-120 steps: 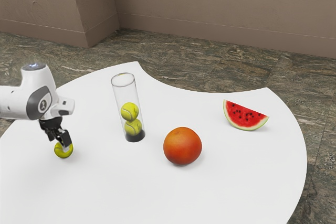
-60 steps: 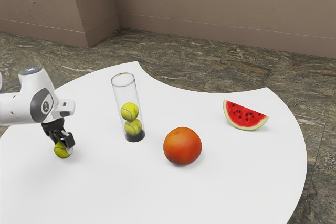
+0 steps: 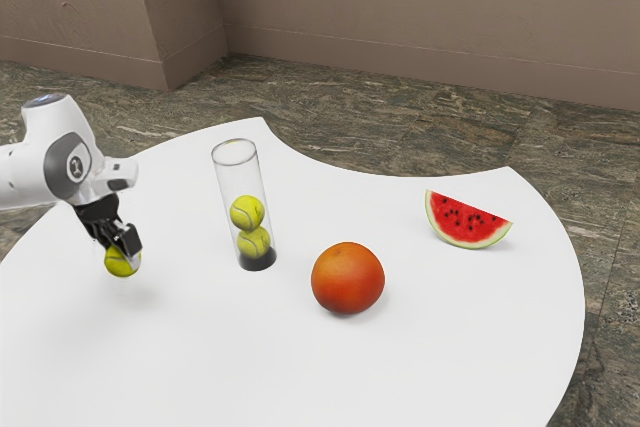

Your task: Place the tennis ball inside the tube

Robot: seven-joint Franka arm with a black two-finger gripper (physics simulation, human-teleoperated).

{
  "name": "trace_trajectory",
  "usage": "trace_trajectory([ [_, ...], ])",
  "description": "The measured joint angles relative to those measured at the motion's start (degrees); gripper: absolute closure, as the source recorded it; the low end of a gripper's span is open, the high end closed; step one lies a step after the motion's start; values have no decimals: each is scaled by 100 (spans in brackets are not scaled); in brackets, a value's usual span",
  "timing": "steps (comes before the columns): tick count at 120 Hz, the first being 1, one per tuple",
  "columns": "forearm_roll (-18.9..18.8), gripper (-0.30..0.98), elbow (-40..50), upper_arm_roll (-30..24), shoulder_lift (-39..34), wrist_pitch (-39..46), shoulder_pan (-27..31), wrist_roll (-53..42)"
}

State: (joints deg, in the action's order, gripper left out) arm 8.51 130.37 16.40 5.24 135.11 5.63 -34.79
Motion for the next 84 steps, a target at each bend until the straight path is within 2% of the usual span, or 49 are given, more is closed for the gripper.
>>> trace_trajectory([
  [24,-9,36,-599,-344,-343,-802,-114,15],
  [48,-58,38,-1611,-504,-414,-1792,-249,15],
  [84,-87,36,-2796,-986,-329,-2796,-17,-5],
])
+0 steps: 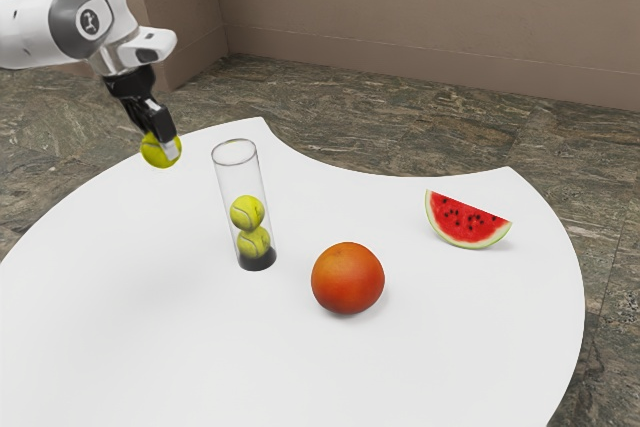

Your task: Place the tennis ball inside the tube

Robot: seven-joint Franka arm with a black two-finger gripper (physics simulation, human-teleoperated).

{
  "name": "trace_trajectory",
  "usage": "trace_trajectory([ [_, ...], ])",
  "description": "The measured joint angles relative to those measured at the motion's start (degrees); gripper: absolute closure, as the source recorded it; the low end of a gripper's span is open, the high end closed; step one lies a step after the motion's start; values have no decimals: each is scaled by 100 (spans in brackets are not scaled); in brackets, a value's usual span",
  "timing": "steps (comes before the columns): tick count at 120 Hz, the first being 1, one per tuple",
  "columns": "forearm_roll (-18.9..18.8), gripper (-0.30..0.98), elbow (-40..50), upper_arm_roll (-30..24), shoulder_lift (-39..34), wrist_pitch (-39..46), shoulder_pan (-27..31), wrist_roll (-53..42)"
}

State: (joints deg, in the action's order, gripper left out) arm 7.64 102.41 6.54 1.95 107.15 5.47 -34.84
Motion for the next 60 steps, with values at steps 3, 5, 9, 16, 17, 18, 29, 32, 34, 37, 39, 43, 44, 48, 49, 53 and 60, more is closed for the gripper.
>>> trace_trajectory([
  [3,-2,36,-77,-38,15,-57,15,-1],
  [5,-3,35,-121,-57,27,-92,20,-2],
  [9,-5,35,-216,-100,70,-155,29,-3],
  [16,-6,35,-426,-187,204,-256,42,-7],
  [17,-6,34,-461,-197,228,-270,40,-7],
  [18,-6,34,-492,-207,248,-283,36,-8],
  [29,-8,35,-816,-307,492,-395,-25,-13],
  [32,-9,35,-900,-336,554,-417,-39,-14],
  [34,-10,35,-957,-352,590,-431,-48,-15],
  [37,-10,35,-1027,-369,642,-449,-59,-16],
  [39,-10,35,-1077,-382,680,-460,-61,-17],
  [43,-9,35,-1187,-408,768,-480,-60,-18],
  [44,-9,35,-1208,-412,787,-484,-60,-19],
  [48,-6,35,-1305,-424,873,-499,-61,-20],
  [49,-6,35,-1338,-427,903,-502,-60,-20],
  [53,-4,35,-1433,-449,995,-514,-51,-21],
  [60,5,36,-1569,-486,1127,-529,-54,-21],
])
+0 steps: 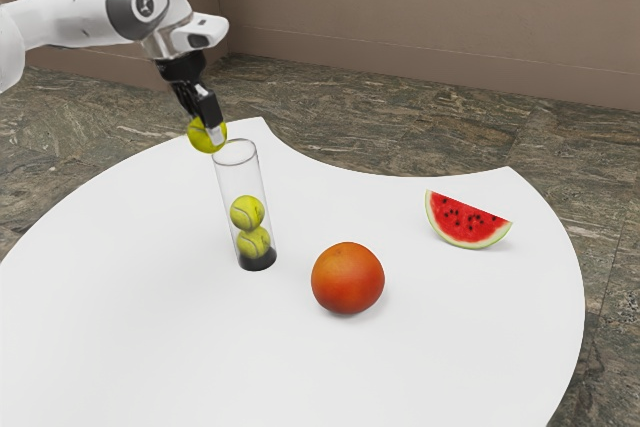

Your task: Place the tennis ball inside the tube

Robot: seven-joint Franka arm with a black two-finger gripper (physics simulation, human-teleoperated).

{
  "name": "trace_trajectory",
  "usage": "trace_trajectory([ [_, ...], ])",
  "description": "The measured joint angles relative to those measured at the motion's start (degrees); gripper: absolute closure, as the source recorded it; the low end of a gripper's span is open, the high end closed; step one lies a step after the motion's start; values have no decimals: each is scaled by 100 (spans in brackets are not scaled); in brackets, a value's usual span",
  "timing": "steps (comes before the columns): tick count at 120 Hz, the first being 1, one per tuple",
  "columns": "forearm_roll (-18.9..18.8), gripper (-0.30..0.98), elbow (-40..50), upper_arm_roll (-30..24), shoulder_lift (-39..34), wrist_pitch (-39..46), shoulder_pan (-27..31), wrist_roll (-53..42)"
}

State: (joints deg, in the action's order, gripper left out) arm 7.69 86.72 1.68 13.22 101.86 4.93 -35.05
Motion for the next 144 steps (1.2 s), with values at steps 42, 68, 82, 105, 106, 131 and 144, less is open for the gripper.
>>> trace_trajectory([
  [42,47,36,-343,-71,361,18,-131,35],
  [68,66,21,-419,-78,434,25,-132,51],
  [82,77,12,-425,-126,439,25,-133,56],
  [105,55,5,-12,-113,-41,-1,-132,98],
  [106,54,5,49,-112,-108,-4,-132,103],
  [131,-324,2,648,-107,-1194,-577,-151,583],
  [144,-413,1,641,-107,-1211,-762,-158,823],
])
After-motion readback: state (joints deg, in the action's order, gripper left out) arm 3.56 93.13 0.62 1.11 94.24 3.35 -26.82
